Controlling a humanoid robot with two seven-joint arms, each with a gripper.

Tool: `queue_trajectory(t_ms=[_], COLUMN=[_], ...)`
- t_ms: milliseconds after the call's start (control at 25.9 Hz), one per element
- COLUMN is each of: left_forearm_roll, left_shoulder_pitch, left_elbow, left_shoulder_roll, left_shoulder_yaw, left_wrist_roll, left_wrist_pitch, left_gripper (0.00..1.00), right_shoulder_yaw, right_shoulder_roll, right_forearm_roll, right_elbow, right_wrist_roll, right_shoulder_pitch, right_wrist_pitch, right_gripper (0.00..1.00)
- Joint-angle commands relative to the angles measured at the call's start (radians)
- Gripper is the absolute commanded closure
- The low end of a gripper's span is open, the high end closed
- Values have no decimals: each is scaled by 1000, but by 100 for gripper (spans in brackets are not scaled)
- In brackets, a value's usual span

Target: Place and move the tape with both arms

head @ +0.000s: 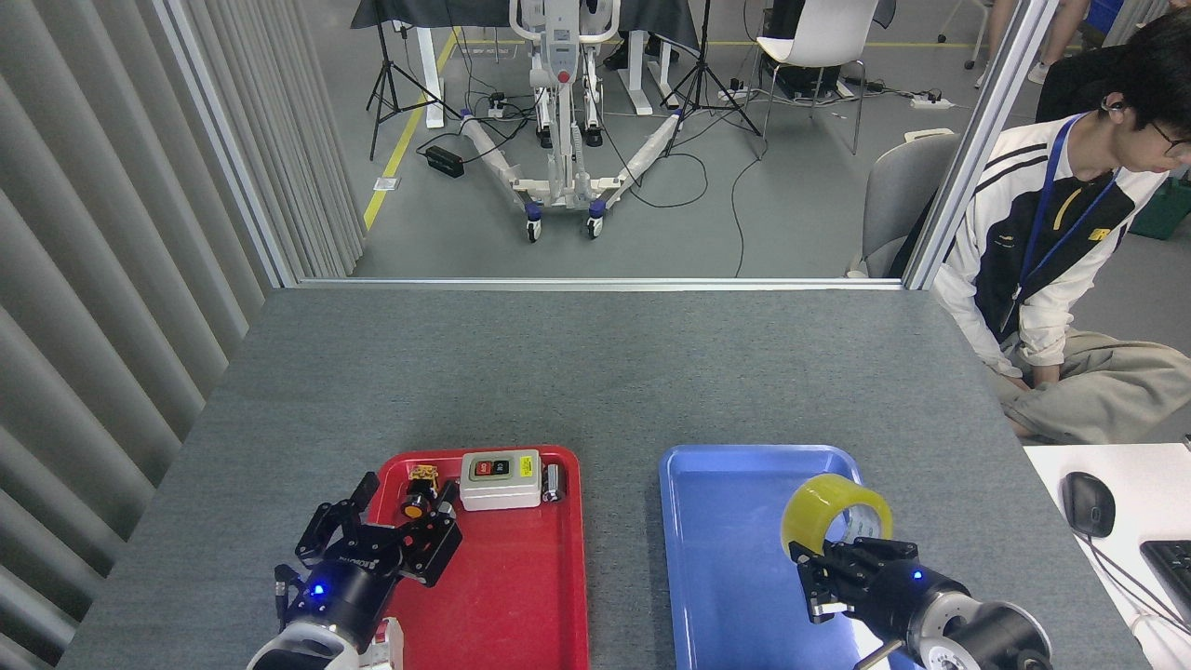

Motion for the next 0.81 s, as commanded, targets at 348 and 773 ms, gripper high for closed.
queue_trajectory(t_ms=[348, 773], left_forearm_roll=[10, -74], left_shoulder_pitch=[5, 8], left_elbow=[-9, 42], left_shoulder_roll=[15, 12], left_shoulder_yaw=[34, 35], left_wrist_roll=[-5, 125], left_wrist_pitch=[97, 100], left_gripper=[0, 0], right_shoulder_yaw=[12, 11], right_shoulder_roll=[-4, -6], right_forearm_roll=[-36, -42], right_elbow=[1, 0], right_wrist_roll=[-23, -196], right_shoulder_pitch=[48, 68], right_wrist_pitch=[88, 110], right_gripper=[7, 1])
